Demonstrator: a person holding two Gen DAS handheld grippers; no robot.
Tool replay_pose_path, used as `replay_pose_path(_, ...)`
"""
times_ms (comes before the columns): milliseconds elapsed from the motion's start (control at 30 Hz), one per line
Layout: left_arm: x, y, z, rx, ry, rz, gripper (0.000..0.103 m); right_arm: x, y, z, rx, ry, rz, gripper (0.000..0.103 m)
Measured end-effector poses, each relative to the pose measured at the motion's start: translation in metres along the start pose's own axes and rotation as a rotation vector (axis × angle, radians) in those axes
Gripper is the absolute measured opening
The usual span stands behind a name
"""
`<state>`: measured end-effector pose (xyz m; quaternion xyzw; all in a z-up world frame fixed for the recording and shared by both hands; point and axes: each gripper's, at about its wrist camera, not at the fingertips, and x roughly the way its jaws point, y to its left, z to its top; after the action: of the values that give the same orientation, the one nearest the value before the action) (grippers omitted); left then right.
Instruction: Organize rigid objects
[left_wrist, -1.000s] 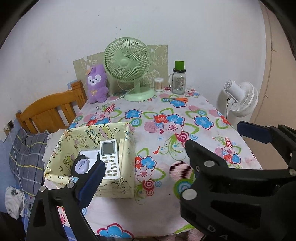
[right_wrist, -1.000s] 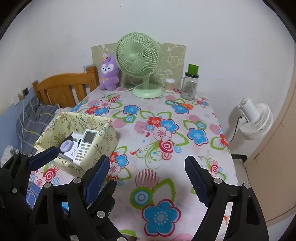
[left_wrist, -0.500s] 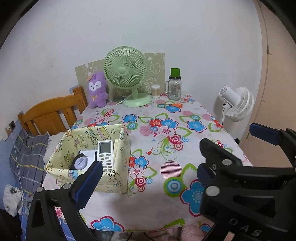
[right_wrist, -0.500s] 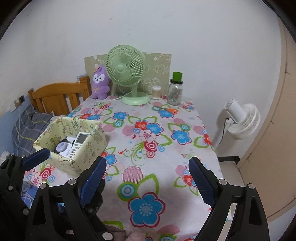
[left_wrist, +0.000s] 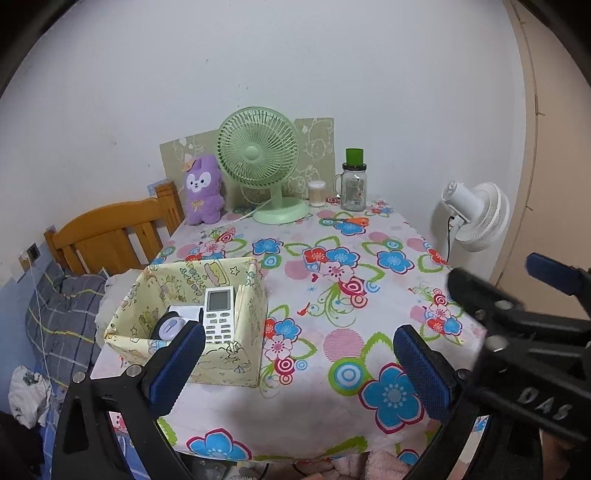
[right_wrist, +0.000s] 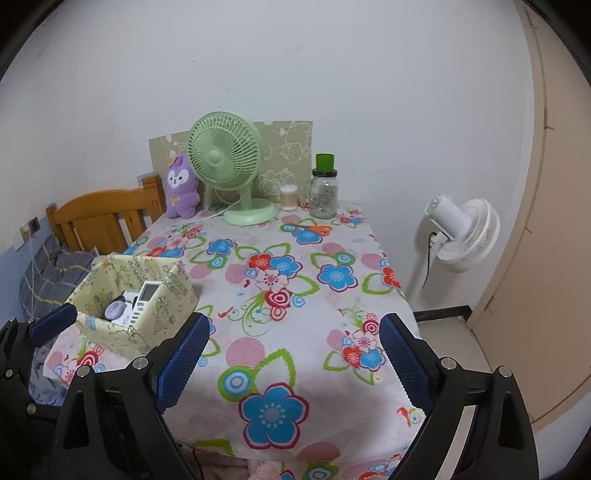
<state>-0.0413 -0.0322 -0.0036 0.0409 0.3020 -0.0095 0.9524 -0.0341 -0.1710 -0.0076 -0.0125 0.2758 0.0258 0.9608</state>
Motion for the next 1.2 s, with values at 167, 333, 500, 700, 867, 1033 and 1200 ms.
replay_pose_path(167, -0.003, 0.007, 0.002, -0.02, -0.01, -0.012, 0.103, -0.005, -0.005, 0.001, 0.0, -0.019, -0.021, 0.097)
replay_pose_path(333, -0.007, 0.013, 0.005, -0.032, -0.027, -0.012, 0.103, -0.006, -0.01, 0.001, 0.005, -0.028, -0.027, 0.097)
replay_pose_path(500, -0.009, 0.02, 0.005, -0.046, -0.034, -0.01, 0.103, -0.011, -0.014, 0.001, 0.016, -0.039, -0.04, 0.099)
replay_pose_path(700, -0.012, 0.026, 0.004, -0.059, -0.045, -0.009, 0.103, -0.013, -0.014, 0.0, 0.021, -0.047, -0.042, 0.101)
replay_pose_path(867, -0.015, 0.03, 0.004, -0.076, -0.053, -0.01, 0.103, -0.014, -0.012, 0.0, 0.015, -0.049, -0.045, 0.101)
replay_pose_path(1033, -0.015, 0.031, 0.003, -0.074, -0.052, -0.013, 0.103, -0.014, -0.012, -0.001, 0.018, -0.05, -0.046, 0.103)
replay_pose_path(1200, -0.015, 0.031, 0.003, -0.073, -0.053, -0.013, 0.103, -0.013, -0.013, -0.002, 0.023, -0.036, -0.04, 0.103)
